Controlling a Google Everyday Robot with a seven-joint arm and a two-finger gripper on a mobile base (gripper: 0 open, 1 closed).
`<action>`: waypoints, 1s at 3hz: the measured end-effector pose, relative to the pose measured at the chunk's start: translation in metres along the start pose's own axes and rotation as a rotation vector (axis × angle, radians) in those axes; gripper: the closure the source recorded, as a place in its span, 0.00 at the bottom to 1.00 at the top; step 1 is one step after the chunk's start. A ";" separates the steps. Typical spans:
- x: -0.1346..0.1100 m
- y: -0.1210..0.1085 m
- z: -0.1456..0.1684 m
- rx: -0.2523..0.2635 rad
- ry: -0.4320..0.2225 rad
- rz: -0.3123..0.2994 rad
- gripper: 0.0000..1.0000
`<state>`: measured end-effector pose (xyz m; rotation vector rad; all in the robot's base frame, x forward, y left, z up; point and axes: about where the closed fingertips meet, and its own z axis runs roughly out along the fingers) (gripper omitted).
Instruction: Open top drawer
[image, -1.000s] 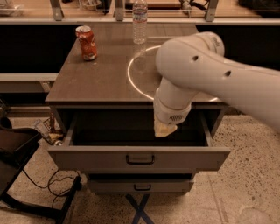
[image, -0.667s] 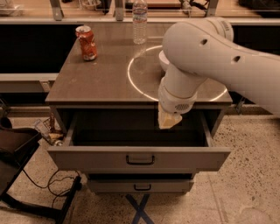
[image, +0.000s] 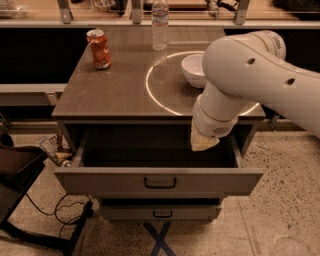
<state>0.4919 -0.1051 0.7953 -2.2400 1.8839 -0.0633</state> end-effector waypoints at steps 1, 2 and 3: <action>0.014 0.011 0.020 0.032 -0.006 -0.017 1.00; 0.028 0.014 0.043 0.056 -0.021 -0.022 1.00; 0.035 0.012 0.058 0.072 -0.020 -0.028 1.00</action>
Offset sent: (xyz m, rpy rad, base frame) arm 0.0042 -0.0371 -0.0807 0.0556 -0.0796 0.0232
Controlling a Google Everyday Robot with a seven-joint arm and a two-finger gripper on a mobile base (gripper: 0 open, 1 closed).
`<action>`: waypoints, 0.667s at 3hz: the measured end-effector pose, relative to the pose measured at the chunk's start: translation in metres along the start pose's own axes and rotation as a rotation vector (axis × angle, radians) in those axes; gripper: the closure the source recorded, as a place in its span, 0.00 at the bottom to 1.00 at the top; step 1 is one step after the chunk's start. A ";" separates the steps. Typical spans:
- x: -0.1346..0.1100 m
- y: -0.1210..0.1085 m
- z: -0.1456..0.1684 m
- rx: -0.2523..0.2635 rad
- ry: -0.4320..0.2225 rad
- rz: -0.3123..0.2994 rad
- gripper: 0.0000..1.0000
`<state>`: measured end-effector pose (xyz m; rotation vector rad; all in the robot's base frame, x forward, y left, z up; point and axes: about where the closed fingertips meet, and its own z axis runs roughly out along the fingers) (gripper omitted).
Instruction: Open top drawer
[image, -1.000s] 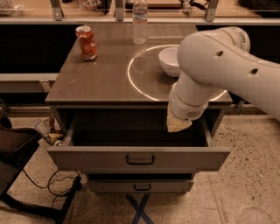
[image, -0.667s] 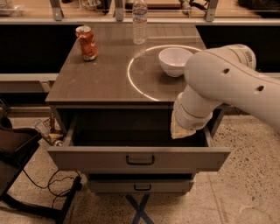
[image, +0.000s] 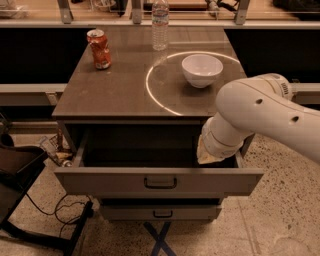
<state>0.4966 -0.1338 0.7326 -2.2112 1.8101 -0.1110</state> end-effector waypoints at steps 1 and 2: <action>0.008 -0.005 0.007 0.014 0.006 -0.006 1.00; 0.016 -0.012 0.013 0.017 0.012 -0.005 1.00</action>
Offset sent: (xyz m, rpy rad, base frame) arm 0.0316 -0.0171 -0.0179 -0.0115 -0.0218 -0.0049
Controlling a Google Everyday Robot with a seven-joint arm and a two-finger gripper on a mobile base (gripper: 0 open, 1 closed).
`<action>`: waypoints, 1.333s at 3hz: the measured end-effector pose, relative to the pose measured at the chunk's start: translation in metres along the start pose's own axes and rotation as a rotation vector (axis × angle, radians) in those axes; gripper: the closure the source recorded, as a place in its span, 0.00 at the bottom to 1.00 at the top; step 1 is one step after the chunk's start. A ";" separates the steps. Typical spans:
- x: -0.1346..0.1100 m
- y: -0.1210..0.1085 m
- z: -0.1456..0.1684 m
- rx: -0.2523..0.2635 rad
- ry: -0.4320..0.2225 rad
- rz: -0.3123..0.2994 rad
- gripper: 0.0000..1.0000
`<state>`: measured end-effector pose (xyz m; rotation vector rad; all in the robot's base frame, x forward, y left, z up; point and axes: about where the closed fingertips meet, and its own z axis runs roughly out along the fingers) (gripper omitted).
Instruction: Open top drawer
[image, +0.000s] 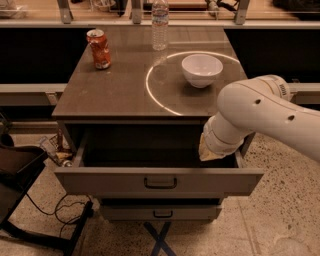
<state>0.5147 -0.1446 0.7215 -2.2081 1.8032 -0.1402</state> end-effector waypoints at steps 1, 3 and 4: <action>0.006 -0.006 0.010 -0.005 -0.002 0.009 1.00; 0.017 0.000 0.036 -0.020 -0.018 0.047 1.00; 0.020 0.012 0.050 -0.038 -0.041 0.069 1.00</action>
Offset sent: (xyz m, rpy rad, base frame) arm 0.0189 -0.0123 -0.0418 0.0295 0.0331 -0.0429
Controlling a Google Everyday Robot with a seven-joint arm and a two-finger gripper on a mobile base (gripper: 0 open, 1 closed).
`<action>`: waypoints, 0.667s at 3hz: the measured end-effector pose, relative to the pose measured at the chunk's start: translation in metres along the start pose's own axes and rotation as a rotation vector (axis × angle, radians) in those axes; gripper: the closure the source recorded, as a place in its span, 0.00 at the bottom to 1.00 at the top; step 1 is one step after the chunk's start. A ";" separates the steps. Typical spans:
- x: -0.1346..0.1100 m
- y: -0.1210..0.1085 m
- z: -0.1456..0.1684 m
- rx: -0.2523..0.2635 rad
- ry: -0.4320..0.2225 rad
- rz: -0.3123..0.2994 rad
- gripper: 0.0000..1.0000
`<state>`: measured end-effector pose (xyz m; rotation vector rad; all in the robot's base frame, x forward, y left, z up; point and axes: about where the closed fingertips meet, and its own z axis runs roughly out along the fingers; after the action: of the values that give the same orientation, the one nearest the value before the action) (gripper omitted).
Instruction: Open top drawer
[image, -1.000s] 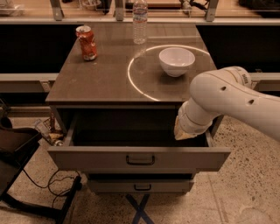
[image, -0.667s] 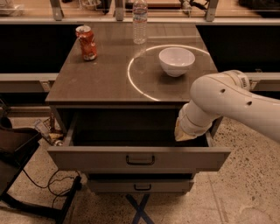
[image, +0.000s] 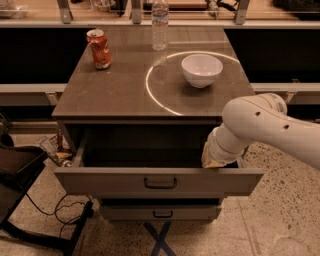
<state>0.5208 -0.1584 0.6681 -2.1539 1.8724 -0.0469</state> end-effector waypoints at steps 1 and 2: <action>0.000 0.017 0.014 -0.035 -0.023 0.018 1.00; -0.010 0.040 0.012 -0.092 -0.023 0.031 1.00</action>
Offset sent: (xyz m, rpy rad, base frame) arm -0.0787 0.0177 -0.0206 0.0048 0.1942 -0.0170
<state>0.4831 -0.1511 0.6487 -2.1745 1.9298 0.0714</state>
